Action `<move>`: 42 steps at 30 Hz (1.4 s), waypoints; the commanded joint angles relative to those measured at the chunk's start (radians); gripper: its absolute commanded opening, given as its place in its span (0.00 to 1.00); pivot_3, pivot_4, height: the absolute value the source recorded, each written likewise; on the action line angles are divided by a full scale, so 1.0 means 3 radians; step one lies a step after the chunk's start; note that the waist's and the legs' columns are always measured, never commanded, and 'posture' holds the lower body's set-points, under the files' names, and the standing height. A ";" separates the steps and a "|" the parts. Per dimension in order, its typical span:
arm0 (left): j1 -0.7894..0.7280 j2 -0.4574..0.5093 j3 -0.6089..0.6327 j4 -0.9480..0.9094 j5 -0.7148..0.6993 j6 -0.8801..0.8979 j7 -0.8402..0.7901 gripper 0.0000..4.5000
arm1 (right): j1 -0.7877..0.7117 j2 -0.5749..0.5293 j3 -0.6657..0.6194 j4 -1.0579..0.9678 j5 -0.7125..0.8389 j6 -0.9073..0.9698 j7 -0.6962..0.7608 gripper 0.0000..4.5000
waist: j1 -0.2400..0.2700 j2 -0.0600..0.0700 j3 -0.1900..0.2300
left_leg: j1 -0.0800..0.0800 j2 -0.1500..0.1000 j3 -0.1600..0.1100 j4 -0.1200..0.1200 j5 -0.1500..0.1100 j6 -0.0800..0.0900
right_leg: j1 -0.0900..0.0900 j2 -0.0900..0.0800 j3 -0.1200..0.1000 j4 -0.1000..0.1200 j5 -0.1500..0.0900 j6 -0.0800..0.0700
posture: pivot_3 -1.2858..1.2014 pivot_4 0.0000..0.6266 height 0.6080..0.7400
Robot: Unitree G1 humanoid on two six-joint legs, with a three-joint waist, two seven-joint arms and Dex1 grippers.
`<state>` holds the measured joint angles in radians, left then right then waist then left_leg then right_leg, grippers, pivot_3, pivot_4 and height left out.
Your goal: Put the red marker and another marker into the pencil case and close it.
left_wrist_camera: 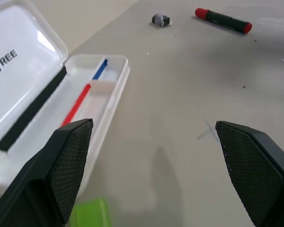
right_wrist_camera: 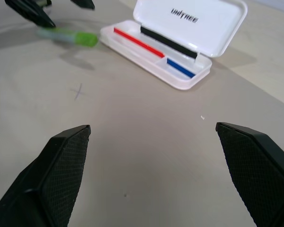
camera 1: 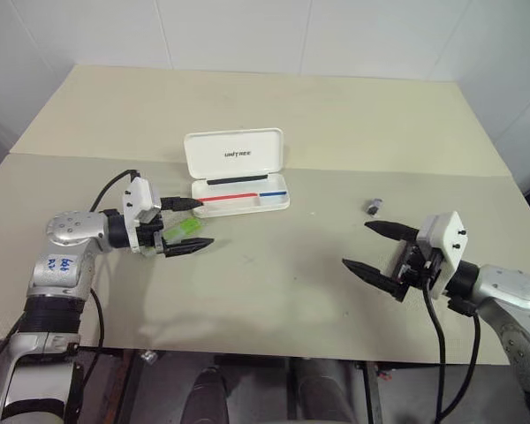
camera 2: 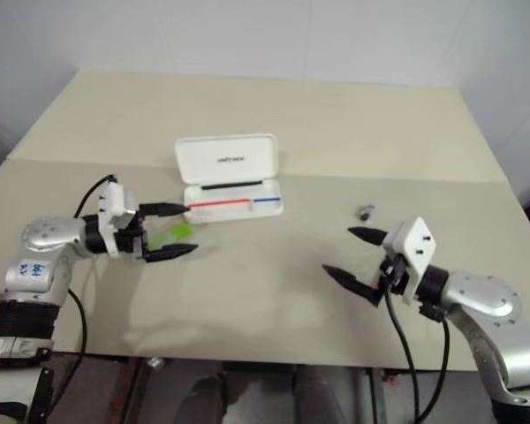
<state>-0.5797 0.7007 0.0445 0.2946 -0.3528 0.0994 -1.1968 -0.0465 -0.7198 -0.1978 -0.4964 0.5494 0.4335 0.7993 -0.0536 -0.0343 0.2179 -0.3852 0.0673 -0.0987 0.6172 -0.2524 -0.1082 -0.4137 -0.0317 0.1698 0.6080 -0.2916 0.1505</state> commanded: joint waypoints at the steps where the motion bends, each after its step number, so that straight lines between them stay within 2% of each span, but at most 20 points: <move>1: -0.0183 0.0011 0.0008 0.0093 0.0045 -0.0132 -0.0073 0.99 | -0.0102 0.0073 0.0025 -0.0048 -0.0048 -0.0134 -0.0058 1.00 | -0.0007 0.0000 0.0000 | 0.0001 0.0000 0.0000 0.0000 0.0000 0.0000 | 0.0000 0.0000 0.0000 0.0000 0.0001 0.0002 | 0.52 0.24 1.00; 6: -0.0391 0.0016 -0.0069 0.0422 0.0172 -0.0286 -0.0163 0.99 | -0.0153 0.0213 0.0133 -0.0015 -0.0166 -0.0237 -0.0146 1.00 | -0.0005 0.0000 0.0000 | 0.0004 0.0000 0.0000 -0.0001 0.0000 0.0000 | 0.0000 0.0000 -0.0001 0.0006 0.0002 0.0005 | 0.52 0.24 1.00; 9: -0.0651 -0.0011 -0.0151 0.0828 0.0357 -0.0450 -0.0155 0.99 | -0.0198 0.0295 0.0183 -0.0073 -0.0185 -0.0212 -0.0233 1.00 | -0.0004 0.0000 0.0000 | 0.0002 0.0000 0.0000 -0.0001 0.0000 0.0000 | -0.0001 0.0000 -0.0001 0.0006 0.0002 0.0005 | 0.52 0.24 1.00; 18: -0.1296 -0.0221 -0.0332 0.1998 0.0746 -0.1175 -0.0326 0.99 | -0.0016 0.0457 0.0310 -0.0213 -0.0289 -0.0238 -0.0381 1.00 | 0.0012 0.0000 0.0000 | 0.0000 0.0000 -0.0001 -0.0002 -0.0002 0.0003 | -0.0001 0.0000 -0.0002 0.0007 0.0005 0.0010 | 0.52 0.24 1.00; 22: -0.1609 -0.0337 -0.0432 0.2417 0.0904 -0.1240 -0.0493 0.99 | 0.0053 0.0504 0.0232 -0.0381 -0.0286 -0.0159 -0.0530 1.00 | 0.0011 0.0000 0.0000 | -0.0001 -0.0001 -0.0001 -0.0003 -0.0002 0.0003 | -0.0002 0.0000 -0.0003 0.0008 0.0008 0.0016 | 0.52 0.24 1.00; 24: -0.1711 -0.0370 -0.0484 0.2610 0.1003 -0.1312 -0.0528 0.99 | 0.0258 0.0536 0.0223 -0.0475 -0.0321 -0.0198 -0.0575 1.00 | 0.0012 0.0000 0.0000 | -0.0001 -0.0001 -0.0001 -0.0004 -0.0002 0.0003 | -0.0003 0.0000 -0.0003 0.0008 0.0007 0.0016 | 0.52 0.24 1.00; 31: -0.1923 -0.0489 -0.0607 0.2981 0.1308 -0.1419 -0.0411 0.99 | 0.0633 0.0667 0.0267 -0.0777 -0.0390 -0.0188 -0.0794 1.00 | 0.0003 -0.0001 0.0000 | 0.0000 -0.0001 -0.0002 -0.0007 -0.0005 0.0009 | -0.0003 0.0000 -0.0004 0.0010 0.0010 0.0031 | 0.52 0.24 1.00; 35: -0.2013 -0.0572 -0.0637 0.3071 0.1414 -0.1433 -0.0420 0.99 | 0.0688 0.0704 0.0280 -0.0807 -0.0439 -0.0208 -0.0860 1.00 | 0.0009 -0.0001 0.0000 | 0.0000 -0.0001 -0.0002 -0.0006 -0.0005 0.0008 | -0.0003 0.0001 -0.0003 0.0011 0.0010 0.0030 | 0.52 0.24 1.00; 42: -0.2080 -0.0574 -0.0893 0.3189 0.1844 -0.1470 -0.0101 0.99 | 0.0699 0.0720 0.0277 -0.0805 -0.0478 -0.0215 -0.0903 1.00 | 0.0017 -0.0002 -0.0001 | 0.0004 -0.0001 -0.0002 -0.0006 -0.0005 0.0008 | 0.0000 0.0001 -0.0003 0.0011 0.0010 0.0030 | 0.52 0.24 1.00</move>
<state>-1.1916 0.5230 -0.2149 1.2319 0.1713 -0.3450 -1.2593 0.1620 -0.5114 -0.1053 -0.7007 0.4018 0.3911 0.5370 -0.0486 -0.0349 0.2176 -0.3839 0.0671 -0.0992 0.6156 -0.2537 -0.1058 -0.4134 -0.0315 0.1689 0.6112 -0.2889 0.1590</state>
